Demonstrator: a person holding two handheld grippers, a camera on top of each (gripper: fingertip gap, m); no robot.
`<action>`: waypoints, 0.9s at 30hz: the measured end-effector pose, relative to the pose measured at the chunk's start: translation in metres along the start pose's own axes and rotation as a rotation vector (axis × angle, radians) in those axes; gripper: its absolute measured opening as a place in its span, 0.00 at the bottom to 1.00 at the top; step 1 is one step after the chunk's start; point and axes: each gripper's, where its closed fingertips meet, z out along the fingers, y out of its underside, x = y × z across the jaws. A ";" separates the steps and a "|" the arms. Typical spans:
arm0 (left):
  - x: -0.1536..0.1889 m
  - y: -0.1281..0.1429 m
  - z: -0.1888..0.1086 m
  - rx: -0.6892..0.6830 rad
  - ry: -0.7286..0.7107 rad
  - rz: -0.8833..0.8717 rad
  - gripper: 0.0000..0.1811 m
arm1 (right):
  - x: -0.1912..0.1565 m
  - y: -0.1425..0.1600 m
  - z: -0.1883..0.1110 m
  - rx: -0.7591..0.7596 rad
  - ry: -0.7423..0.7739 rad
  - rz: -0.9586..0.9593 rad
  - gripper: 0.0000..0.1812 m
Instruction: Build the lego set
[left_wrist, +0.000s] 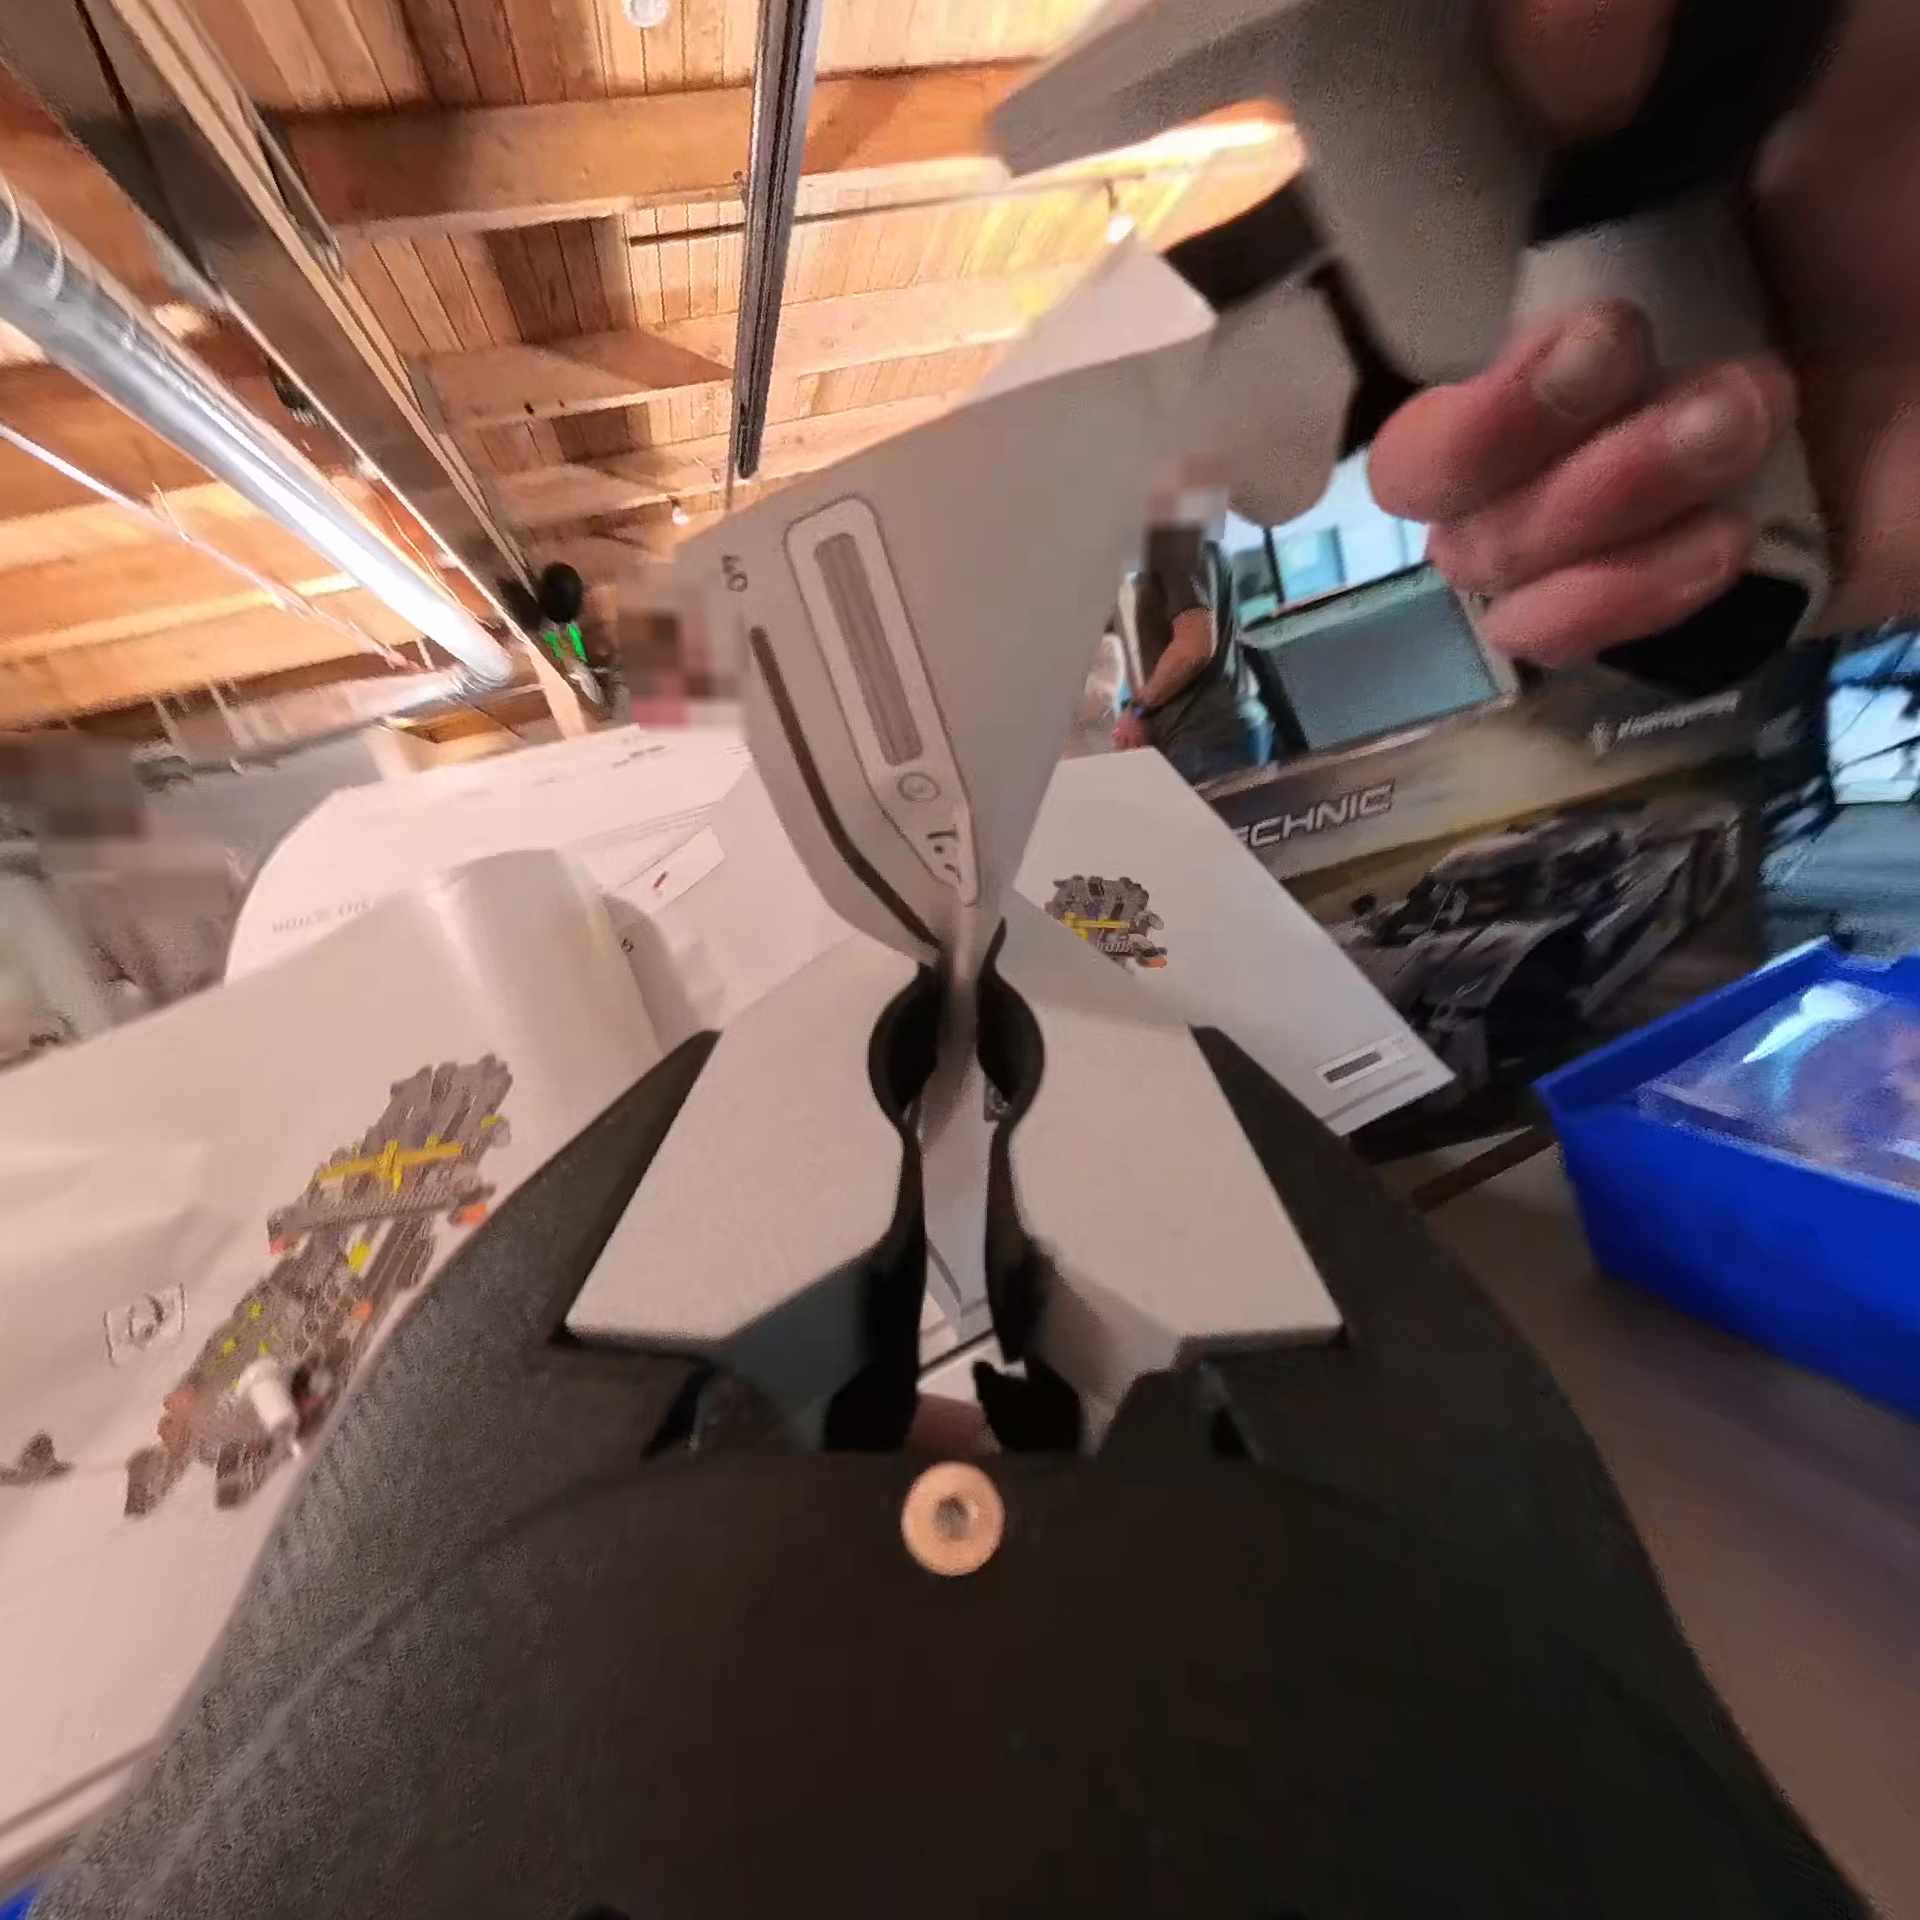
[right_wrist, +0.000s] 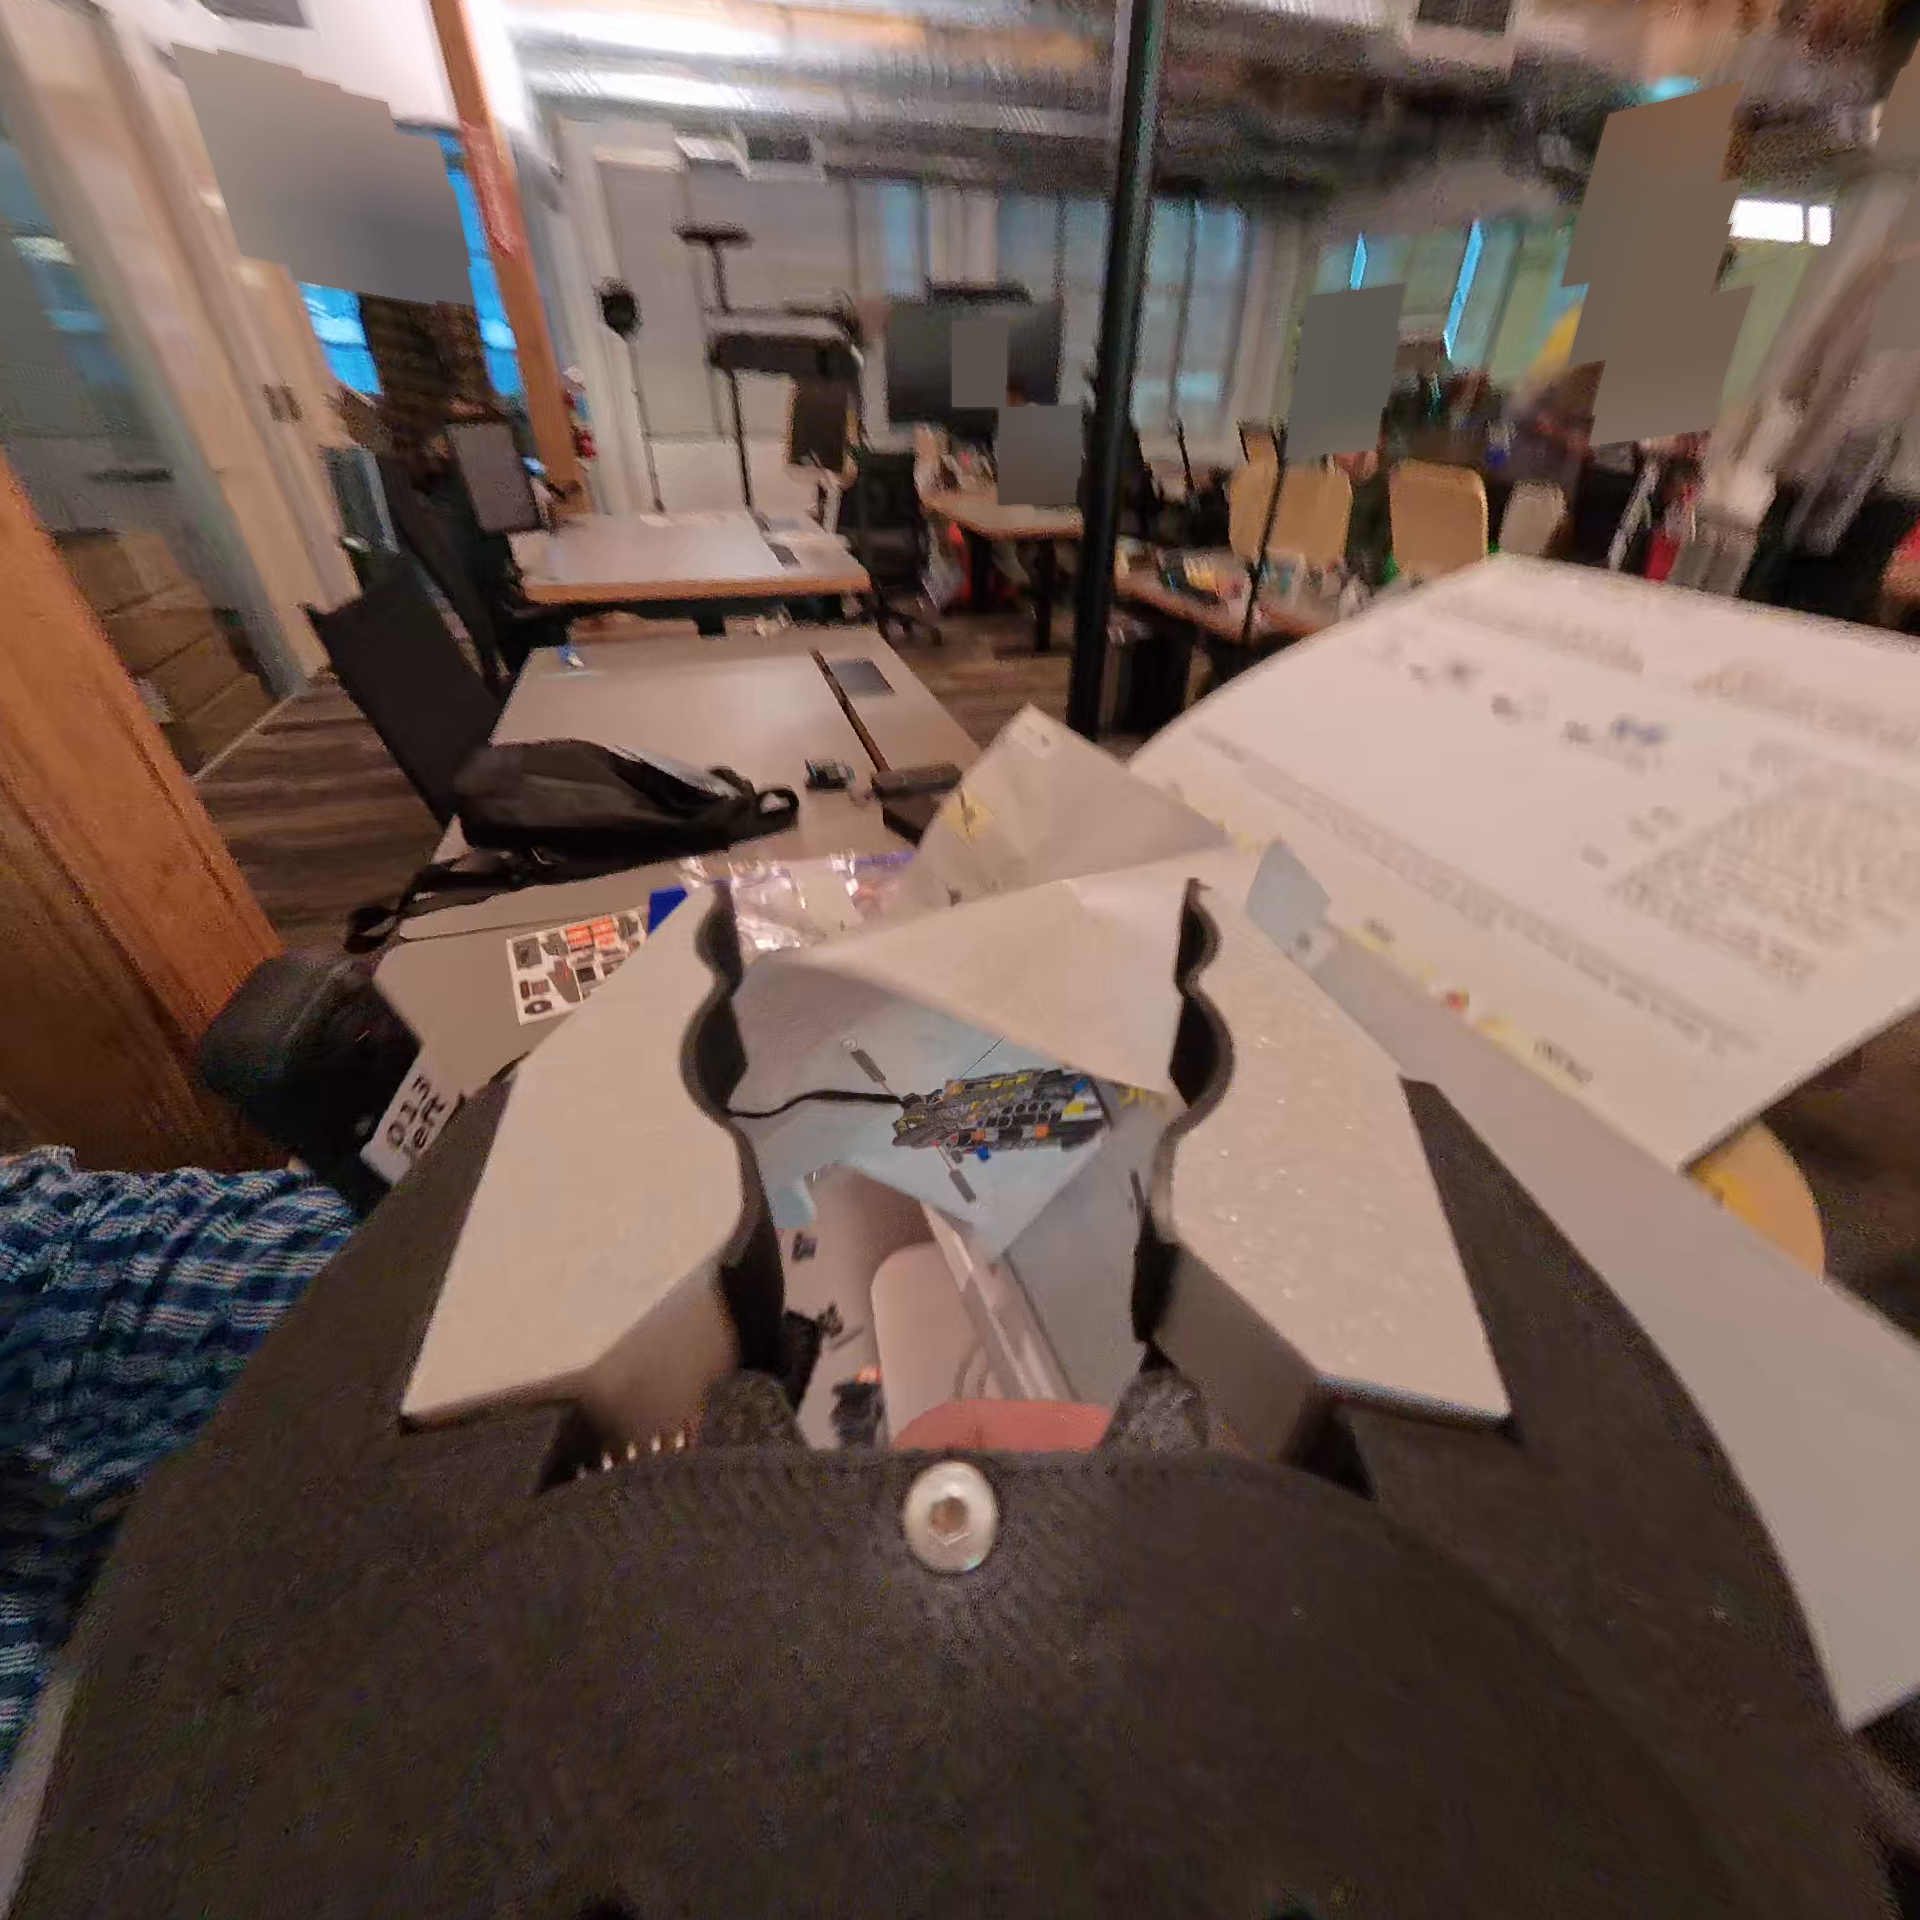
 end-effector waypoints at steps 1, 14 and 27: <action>-0.009 0.000 -0.004 0.003 -0.006 -0.052 0.00 | -0.004 -0.006 -0.003 0.037 -0.018 -0.046 0.47; -0.064 0.000 -0.044 0.109 0.135 -0.433 0.00 | 0.045 0.020 0.081 -0.375 0.014 -0.718 0.48; -0.080 0.027 -0.062 -0.010 0.233 -0.472 0.22 | 0.012 0.008 0.135 -0.383 -0.195 -0.845 0.00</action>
